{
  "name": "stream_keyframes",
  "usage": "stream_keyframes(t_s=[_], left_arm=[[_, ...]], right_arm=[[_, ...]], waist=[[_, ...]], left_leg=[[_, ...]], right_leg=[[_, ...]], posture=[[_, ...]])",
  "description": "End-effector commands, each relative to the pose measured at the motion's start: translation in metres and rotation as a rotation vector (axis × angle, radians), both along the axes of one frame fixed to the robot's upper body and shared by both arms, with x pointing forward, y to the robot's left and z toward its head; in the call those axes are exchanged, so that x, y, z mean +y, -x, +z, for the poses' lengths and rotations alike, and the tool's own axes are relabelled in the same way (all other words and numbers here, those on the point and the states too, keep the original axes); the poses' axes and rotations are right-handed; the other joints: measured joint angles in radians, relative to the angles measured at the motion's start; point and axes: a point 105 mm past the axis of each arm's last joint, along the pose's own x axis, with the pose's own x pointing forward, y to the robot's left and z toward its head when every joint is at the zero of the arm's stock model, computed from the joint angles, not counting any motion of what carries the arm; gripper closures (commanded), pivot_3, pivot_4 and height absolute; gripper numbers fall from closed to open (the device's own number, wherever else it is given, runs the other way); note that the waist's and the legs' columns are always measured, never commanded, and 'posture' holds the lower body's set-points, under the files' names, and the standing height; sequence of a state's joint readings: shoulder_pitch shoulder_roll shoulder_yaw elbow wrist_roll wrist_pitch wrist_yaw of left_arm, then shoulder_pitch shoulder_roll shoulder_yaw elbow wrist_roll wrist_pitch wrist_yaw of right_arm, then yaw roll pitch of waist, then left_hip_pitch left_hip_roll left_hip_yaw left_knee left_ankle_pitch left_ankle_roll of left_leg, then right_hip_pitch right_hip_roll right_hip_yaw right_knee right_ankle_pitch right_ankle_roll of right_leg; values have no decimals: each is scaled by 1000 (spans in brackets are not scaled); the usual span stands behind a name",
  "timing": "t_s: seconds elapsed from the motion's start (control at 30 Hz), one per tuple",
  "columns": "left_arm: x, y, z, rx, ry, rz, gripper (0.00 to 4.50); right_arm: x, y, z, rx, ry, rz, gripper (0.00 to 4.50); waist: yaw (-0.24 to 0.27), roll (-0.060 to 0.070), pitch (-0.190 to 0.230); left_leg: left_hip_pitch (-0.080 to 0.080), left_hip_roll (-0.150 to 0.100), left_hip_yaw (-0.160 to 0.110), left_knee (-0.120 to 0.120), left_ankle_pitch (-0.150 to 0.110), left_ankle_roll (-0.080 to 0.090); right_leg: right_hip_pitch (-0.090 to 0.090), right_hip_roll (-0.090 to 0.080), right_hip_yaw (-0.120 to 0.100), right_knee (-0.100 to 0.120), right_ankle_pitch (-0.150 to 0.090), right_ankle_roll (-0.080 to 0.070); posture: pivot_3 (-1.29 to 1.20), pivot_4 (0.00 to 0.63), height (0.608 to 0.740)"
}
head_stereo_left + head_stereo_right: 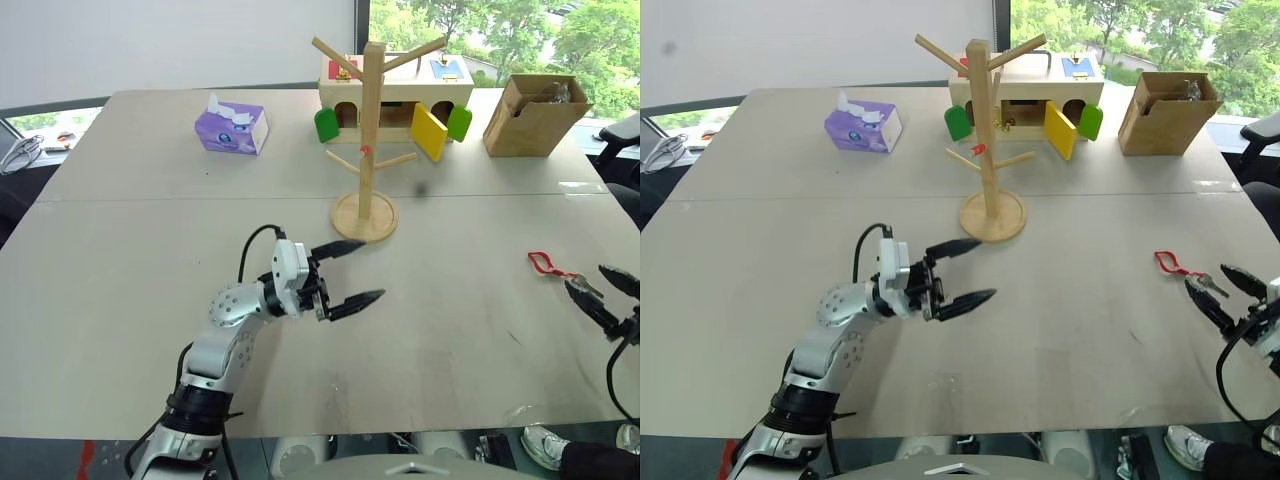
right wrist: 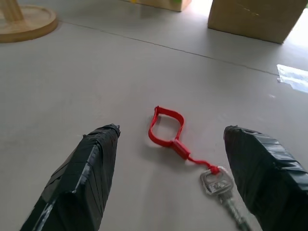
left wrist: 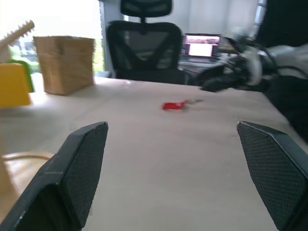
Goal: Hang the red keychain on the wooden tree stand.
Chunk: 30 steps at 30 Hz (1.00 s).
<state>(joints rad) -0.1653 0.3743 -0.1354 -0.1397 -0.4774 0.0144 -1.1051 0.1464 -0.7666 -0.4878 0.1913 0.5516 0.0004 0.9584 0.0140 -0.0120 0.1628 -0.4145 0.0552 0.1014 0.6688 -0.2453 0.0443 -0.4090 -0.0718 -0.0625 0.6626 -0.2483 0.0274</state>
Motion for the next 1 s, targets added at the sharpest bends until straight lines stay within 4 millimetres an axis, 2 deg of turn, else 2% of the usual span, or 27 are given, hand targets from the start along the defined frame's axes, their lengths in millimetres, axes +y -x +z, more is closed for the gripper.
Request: stream_keyframes(t_s=[0.03,0.43,0.7,0.77,0.8,0.83,0.93,1.0], left_arm=[[-6,18,6,-53,7,-98,72],[-6,21,0,-80,-10,-106,72],[-3,25,0,-76,-11,-96,72],[-2,25,0,-72,-13,-90,0],[-2,25,0,-71,-13,-88,0],[-1,25,0,-71,-14,-87,0],[-1,27,0,-71,-16,-90,0],[0,27,-1,-73,-19,-91,0]], right_arm=[[-3,-11,0,74,73,103,757],[-17,-38,-17,222,200,229,757],[-10,-44,-24,232,192,274,757],[-9,-44,-26,235,189,275,1320],[-9,-44,-26,236,184,277,1369],[-9,-44,-27,238,180,280,1880],[-7,-44,-27,240,174,287,3002],[-7,-45,-27,237,172,287,4207]], waist=[[0,0,0],[-2,1,0],[-1,1,0],[-2,1,0],[-2,1,0],[-2,1,0],[-1,1,0],[-1,1,0]], left_leg=[[0,0,0,0,0,0],[0,0,1,0,0,0],[0,0,2,1,3,-4],[0,0,2,1,3,-4],[0,0,2,1,3,-5],[1,0,2,1,3,-5],[1,0,2,1,3,-4],[1,0,2,1,3,-4]], right_leg=[[0,0,0,0,0,0],[0,1,2,0,0,0],[0,0,2,0,0,0],[0,0,2,0,0,0],[0,0,2,0,0,0],[0,0,2,0,0,0],[0,0,2,0,0,0],[0,0,2,0,0,0]], posture=[[0,150,740],[0,150,740],[0,150,740],[0,150,740],[0,150,740],[0,150,740],[0,150,740],[0,150,740]])
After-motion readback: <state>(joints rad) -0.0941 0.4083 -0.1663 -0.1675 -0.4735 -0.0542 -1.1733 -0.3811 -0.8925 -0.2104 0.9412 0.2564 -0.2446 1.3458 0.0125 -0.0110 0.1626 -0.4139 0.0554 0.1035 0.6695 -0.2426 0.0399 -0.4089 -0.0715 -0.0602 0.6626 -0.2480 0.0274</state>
